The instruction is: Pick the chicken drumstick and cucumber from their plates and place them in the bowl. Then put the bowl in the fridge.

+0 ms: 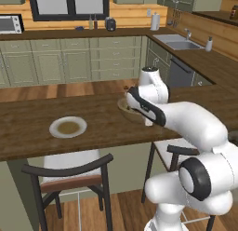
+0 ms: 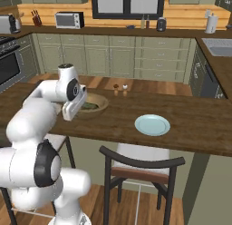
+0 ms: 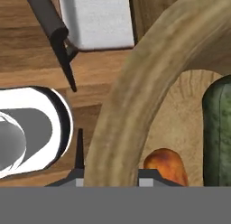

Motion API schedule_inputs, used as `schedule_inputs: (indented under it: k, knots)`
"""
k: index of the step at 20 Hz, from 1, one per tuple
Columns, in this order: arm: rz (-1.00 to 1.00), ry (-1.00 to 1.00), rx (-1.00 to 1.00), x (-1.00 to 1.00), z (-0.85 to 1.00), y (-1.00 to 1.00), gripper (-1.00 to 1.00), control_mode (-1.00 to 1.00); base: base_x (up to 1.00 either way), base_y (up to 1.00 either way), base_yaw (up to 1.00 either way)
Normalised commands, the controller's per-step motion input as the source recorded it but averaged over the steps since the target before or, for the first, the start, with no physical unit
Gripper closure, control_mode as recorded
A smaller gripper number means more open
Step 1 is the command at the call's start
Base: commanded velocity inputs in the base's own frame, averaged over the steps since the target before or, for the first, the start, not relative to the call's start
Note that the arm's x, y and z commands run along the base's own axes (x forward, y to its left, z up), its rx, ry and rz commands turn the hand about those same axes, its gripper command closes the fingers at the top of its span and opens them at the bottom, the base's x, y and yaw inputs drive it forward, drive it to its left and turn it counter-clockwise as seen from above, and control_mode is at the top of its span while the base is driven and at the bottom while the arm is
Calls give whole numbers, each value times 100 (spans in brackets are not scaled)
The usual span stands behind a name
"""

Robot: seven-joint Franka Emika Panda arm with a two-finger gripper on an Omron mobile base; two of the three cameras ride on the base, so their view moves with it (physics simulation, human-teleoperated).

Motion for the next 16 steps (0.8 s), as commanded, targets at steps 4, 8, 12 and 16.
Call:
schedule_inputs:
  k: [4,8,12,16]
  knots:
    - [45,0,-3,-100,67,17,100,-100,0,0,0]
    - [25,-1,0,-100,17,12,100,-100,0,0,0]
    - [1,-1,3,-100,0,0,100,-100,0,0,0]
    - [0,-8,0,-100,0,-6,100,-100,0,0,0]
